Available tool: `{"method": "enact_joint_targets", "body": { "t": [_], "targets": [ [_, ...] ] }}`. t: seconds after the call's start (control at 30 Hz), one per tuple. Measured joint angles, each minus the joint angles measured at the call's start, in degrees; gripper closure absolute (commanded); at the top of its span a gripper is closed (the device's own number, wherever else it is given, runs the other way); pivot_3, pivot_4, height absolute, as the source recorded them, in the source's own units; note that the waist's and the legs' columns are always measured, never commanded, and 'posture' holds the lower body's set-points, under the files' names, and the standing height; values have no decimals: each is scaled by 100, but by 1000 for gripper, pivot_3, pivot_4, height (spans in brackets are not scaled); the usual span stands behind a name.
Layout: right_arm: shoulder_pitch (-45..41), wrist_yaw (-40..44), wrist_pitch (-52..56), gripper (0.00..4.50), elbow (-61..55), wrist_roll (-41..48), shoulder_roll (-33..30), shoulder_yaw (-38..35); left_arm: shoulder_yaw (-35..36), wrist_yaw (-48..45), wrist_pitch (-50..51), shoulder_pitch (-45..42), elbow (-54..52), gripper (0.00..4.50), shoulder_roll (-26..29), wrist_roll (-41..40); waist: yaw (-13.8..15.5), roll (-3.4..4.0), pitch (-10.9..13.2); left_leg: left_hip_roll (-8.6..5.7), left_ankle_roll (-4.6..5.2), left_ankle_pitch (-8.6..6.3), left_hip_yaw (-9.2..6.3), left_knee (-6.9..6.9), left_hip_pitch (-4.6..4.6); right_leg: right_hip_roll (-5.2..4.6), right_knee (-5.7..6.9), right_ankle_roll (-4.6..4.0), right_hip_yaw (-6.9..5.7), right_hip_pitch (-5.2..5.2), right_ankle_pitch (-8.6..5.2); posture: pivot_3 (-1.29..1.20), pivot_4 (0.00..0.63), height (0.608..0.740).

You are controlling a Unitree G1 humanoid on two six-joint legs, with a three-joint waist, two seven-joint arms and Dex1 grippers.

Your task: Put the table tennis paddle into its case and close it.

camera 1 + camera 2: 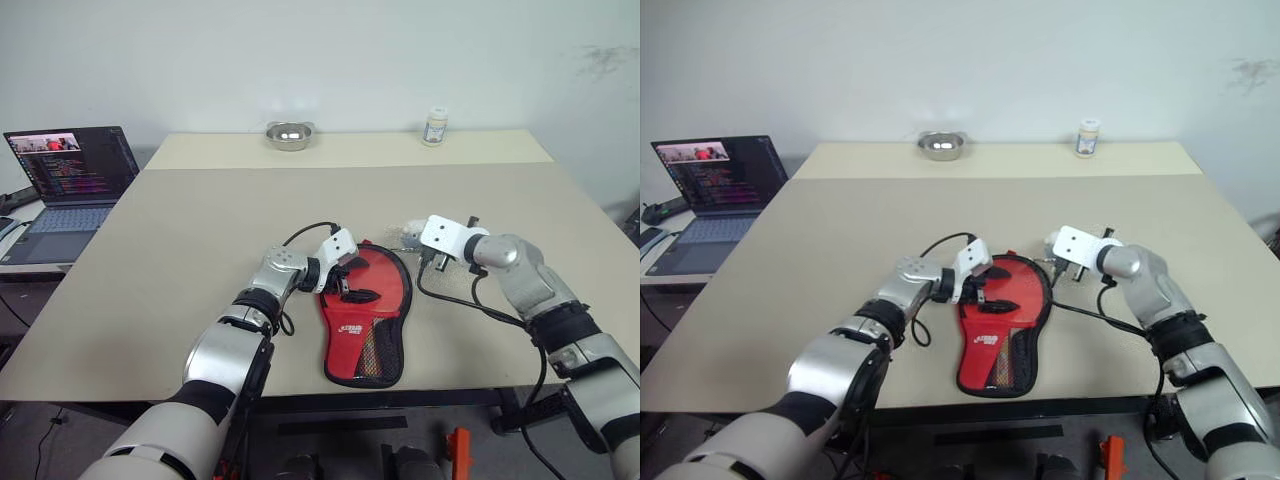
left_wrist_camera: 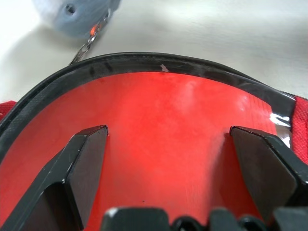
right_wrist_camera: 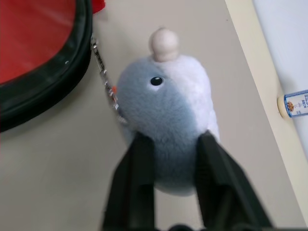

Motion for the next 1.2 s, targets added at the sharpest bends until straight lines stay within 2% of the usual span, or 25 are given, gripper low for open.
{"method": "enact_joint_targets", "body": {
  "t": [0.03, 0.17, 0.33, 0.4, 0.57, 0.63, 0.83, 1.07, 1.2],
  "targets": [
    [123, 70, 59, 4487, -183, 2, -45, -14, 0, 22, 4, 3, 1, 72, -10, -2, 1, 0, 0, 0, 0, 0, 0, 1, 0, 0, 1, 0, 0, 1, 0, 0, 150, 740],
    [739, 421, 421, 4487, -1179, 42, -428, -142, -2, 116, 29, 0, 10, 72, -84, -3, 39, 2, -2, -2, 1, -1, -2, 9, -2, 0, 1, 1, -2, 5, 0, 0, 150, 740],
    [2089, 1122, 1280, 4487, -3114, 273, -1205, -674, -3, 270, 103, -7, 25, 72, -188, -2, 123, 3, -5, -2, 6, -4, -6, 10, -2, -1, -5, 2, -7, 12, -1, 0, 150, 740],
    [2555, 1334, 1849, 4487, -3940, 444, -1272, -835, 2, 361, 131, -5, 30, 72, -204, -4, 146, 3, -6, 0, 19, -11, -6, 10, 3, 0, -4, 2, -7, 16, -1, 0, 150, 740],
    [3096, 1736, 3009, 4487, -5384, 794, -1460, -935, 5, 574, 232, 12, 46, 72, -262, 1, 166, 2, -5, 1, 32, -20, -16, 24, 42, 0, -8, 4, -16, 68, -2, 0, 150, 740],
    [3218, 1899, 3357, 4487, -5769, 994, -1618, -974, 5, 612, 244, 27, 54, 72, -273, 1, 169, 0, -5, 3, 37, -24, -18, 23, 68, 0, -13, 7, -20, 95, -4, 0, 150, 740],
    [3828, 2392, 4045, 4487, -6725, 1736, -2240, -1394, 5, 736, 250, 34, 58, 72, -378, 0, 194, -1, -5, 4, 38, -25, -22, 24, 69, -2, -16, 8, -25, 99, -4, 0, 150, 740],
    [5105, 2571, 4224, 4487, -7583, 2423, -2794, -1894, -2, 969, 256, 31, 59, 72, -585, 5, 328, -7, -9, 2, 41, -30, -25, 25, 60, -11, -29, 15, -39, 103, -10, 0, 150, 740],
    [5595, 2484, 4256, 4487, -7904, 2899, -2816, -1921, -5, 1199, 277, 28, 71, 72, -688, 39, 326, -14, -10, 2, 44, -33, -26, 33, 62, -13, -24, 29, -40, 110, -17, 0, 150, 740]
  ]
}}
